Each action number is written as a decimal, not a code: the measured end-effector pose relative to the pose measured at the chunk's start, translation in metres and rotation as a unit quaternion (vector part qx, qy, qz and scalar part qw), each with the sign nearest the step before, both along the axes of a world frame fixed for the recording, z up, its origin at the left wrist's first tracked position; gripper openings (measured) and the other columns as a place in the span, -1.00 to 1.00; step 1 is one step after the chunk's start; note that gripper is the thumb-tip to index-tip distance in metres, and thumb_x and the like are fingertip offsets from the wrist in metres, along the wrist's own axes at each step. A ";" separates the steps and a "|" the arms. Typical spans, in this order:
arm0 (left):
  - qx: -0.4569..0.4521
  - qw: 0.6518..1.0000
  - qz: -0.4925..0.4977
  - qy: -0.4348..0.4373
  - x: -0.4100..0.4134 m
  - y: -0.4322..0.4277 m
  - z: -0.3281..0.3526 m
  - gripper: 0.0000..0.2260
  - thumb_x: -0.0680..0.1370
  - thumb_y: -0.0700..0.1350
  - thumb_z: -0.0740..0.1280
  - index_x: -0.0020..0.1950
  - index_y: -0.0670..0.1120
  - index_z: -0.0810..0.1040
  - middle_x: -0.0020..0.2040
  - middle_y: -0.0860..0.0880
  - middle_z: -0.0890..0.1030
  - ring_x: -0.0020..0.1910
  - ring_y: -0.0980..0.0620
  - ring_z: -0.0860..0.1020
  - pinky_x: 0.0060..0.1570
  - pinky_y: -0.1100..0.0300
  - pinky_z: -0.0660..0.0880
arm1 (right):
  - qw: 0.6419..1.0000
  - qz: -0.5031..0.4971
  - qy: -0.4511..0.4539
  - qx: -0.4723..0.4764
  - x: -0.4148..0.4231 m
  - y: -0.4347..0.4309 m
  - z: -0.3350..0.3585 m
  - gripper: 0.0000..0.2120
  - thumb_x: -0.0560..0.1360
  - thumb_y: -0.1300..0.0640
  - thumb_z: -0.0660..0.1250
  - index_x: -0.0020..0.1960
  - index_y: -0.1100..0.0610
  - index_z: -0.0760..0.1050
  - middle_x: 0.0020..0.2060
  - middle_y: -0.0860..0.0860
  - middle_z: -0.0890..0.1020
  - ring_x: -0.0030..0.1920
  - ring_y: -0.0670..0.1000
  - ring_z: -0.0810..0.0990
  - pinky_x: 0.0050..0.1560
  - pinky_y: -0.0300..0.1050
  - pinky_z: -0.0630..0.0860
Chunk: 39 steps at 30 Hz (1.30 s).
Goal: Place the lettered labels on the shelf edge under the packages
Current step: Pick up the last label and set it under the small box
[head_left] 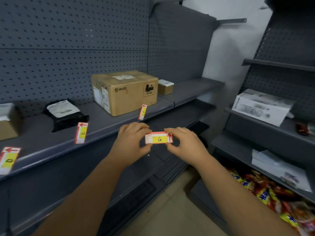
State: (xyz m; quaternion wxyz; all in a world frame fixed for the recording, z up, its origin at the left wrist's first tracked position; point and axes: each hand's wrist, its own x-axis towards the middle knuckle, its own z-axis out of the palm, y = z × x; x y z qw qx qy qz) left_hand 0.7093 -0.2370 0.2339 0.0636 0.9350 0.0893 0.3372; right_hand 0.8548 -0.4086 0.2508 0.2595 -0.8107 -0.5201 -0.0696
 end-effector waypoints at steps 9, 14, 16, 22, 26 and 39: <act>-0.005 0.999 -0.040 0.002 0.097 0.013 -0.003 -0.67 0.40 0.03 0.38 0.16 0.04 0.54 0.17 0.11 0.50 0.22 0.12 0.39 0.22 0.16 0.16 | 1.000 -0.027 0.006 -0.001 0.085 0.004 -0.006 -0.53 0.46 -0.03 0.34 0.36 -0.07 0.43 0.01 -0.13 0.57 0.05 -0.07 0.49 0.11 0.01 0.47; 0.011 1.000 -0.022 0.004 0.144 0.004 0.001 -0.67 0.41 0.02 0.41 0.16 0.03 0.55 0.18 0.11 0.51 0.22 0.12 0.40 0.23 0.16 0.17 | 0.999 -0.012 0.022 0.021 0.137 0.000 -0.009 -0.53 0.47 -0.01 0.35 0.36 -0.07 0.42 0.01 -0.14 0.57 0.05 -0.10 0.48 0.13 -0.02 0.47; 0.011 1.000 -0.005 0.009 0.162 -0.002 0.001 -0.66 0.41 0.03 0.40 0.17 0.05 0.54 0.19 0.12 0.50 0.23 0.13 0.39 0.24 0.11 0.21 | 0.999 0.004 0.035 0.028 0.159 -0.002 -0.011 -0.53 0.47 -0.03 0.35 0.37 -0.07 0.42 0.02 -0.13 0.57 0.07 -0.09 0.48 0.14 -0.01 0.47; 0.013 0.997 0.071 0.013 0.203 -0.021 0.001 -0.64 0.41 0.04 0.41 0.19 0.05 0.52 0.20 0.13 0.49 0.24 0.12 0.39 0.27 0.08 0.21 | 0.996 0.078 0.039 0.023 0.226 0.001 -0.009 -0.52 0.49 0.00 0.35 0.39 -0.10 0.38 0.05 -0.15 0.54 0.11 -0.12 0.45 0.15 -0.06 0.47; 0.017 0.992 0.125 0.011 0.224 -0.035 0.001 -0.64 0.41 0.02 0.42 0.19 0.04 0.52 0.20 0.10 0.50 0.23 0.09 0.40 0.27 0.05 0.22 | 0.989 0.138 0.042 0.024 0.260 0.005 -0.010 -0.51 0.49 0.01 0.36 0.41 -0.07 0.38 0.06 -0.13 0.53 0.11 -0.10 0.45 0.14 -0.06 0.46; 0.016 0.980 0.201 0.003 0.259 -0.025 -0.007 -0.66 0.40 0.02 0.42 0.16 0.03 0.54 0.15 0.09 0.52 0.17 0.09 0.44 0.22 0.10 0.25 | 0.968 0.232 0.076 0.048 0.315 0.048 -0.023 -0.52 0.48 0.07 0.39 0.38 -0.03 0.41 -0.02 -0.11 0.54 0.01 -0.10 0.50 0.03 -0.05 0.53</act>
